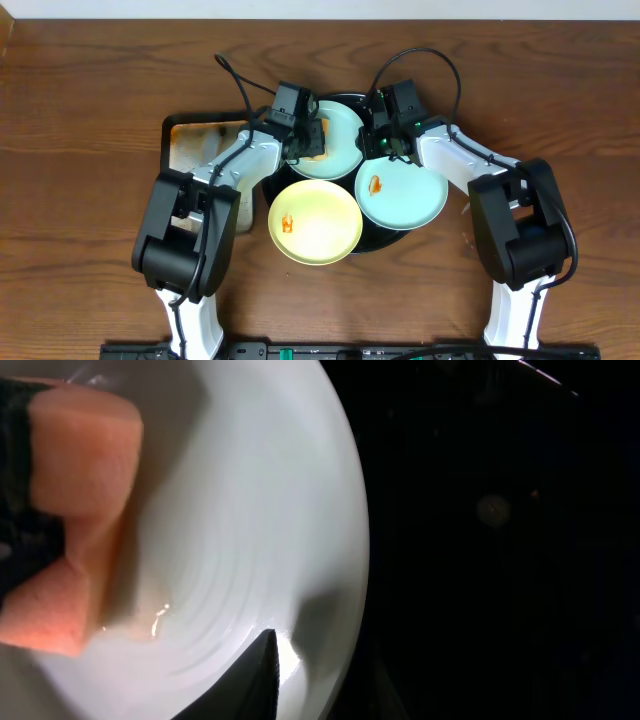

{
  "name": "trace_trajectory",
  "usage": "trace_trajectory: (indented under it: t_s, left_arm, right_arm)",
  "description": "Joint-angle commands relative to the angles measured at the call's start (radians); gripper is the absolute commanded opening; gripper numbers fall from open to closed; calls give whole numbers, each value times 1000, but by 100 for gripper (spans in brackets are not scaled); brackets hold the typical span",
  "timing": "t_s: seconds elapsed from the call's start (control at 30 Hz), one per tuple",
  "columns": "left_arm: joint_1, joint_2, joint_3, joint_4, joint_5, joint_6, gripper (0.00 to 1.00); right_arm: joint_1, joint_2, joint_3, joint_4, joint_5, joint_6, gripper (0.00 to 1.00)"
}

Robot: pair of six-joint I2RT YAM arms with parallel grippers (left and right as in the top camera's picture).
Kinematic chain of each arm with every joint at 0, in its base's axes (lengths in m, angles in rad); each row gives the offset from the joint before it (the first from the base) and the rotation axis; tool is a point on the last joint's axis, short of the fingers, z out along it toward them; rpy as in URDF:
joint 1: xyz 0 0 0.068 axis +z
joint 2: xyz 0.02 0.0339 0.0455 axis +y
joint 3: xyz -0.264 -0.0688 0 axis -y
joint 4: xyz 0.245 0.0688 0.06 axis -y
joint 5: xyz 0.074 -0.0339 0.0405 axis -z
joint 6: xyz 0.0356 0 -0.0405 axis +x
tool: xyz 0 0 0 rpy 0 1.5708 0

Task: Clean dirty plates on tray and stack at the side
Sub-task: 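Scrub the back blue plate with the sponge while right gripper holds it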

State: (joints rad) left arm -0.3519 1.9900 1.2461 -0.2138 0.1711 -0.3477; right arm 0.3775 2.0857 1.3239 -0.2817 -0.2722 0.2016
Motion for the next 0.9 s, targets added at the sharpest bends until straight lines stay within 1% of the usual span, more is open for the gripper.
trace_trajectory:
  t_s: [0.0,0.07,0.2,0.37,0.43,0.5,0.57,0.6,0.63,0.87]
  left_arm:
    - [-1,45,14,-32,-175,30,13]
    - [-1,56,14,-42,-236,48,13]
    - [-1,80,14,-43,-314,124,13]
    - [-2,98,14,-55,-414,184,13]
    - [-8,97,16,-59,-454,196,13]
    - [-16,97,24,-69,-458,229,13]
    - [-32,97,34,-86,-497,228,13]
    - [-56,97,50,-107,-524,237,13]
    - [-68,97,55,-111,-529,244,13]
    - [-99,91,64,-141,-528,231,13]
  right_arm:
    - [3,2,5,-10,6,0,26]
    - [3,2,5,-11,6,0,26]
    - [3,2,5,-22,6,0,24]
    - [3,2,5,-41,11,0,23]
    - [3,2,5,-50,27,0,20]
    - [3,2,5,-55,45,0,16]
    - [3,2,5,-59,66,0,11]
    - [3,2,5,-60,81,4,5]
    - [3,2,5,-59,93,5,1]
    - [3,-27,6,-76,214,-1,1]
